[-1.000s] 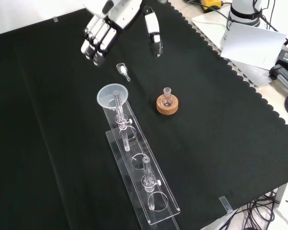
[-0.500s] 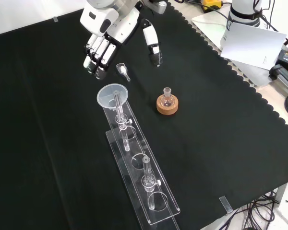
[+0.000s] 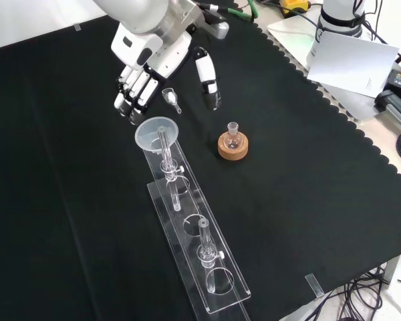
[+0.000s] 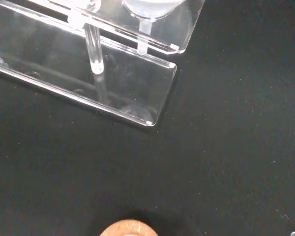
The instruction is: Pick up the funnel from the transparent funnel stand.
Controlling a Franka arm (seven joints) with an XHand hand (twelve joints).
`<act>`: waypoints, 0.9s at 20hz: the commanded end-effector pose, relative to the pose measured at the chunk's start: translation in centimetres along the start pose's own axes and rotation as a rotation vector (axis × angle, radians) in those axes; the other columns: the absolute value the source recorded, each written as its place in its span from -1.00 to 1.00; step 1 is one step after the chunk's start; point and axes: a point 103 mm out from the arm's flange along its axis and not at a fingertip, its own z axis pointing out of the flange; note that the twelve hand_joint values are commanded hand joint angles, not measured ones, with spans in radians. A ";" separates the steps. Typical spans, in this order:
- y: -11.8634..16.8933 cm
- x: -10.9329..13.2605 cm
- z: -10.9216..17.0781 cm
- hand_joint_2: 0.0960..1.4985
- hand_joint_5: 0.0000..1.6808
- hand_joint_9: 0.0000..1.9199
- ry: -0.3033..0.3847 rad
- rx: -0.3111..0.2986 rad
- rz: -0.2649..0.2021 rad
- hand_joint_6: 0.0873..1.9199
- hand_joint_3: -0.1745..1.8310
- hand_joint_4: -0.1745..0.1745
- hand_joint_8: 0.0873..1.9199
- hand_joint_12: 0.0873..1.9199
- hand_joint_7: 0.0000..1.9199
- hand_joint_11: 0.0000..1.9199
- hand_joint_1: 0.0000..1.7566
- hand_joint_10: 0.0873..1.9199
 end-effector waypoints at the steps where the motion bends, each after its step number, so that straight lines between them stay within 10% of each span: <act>1: 1.8 -0.1 0.7 -0.25 -1.00 -1.00 -0.004 -0.001 0.024 -1.00 -0.80 0.12 -1.00 -0.16 -1.00 -1.00 -0.33 -1.00; 18: 6.8 -1.6 2.2 -0.22 -1.00 -1.00 -0.014 0.087 0.058 -1.00 -0.80 0.08 -1.00 -0.27 -1.00 -1.00 -0.29 -1.00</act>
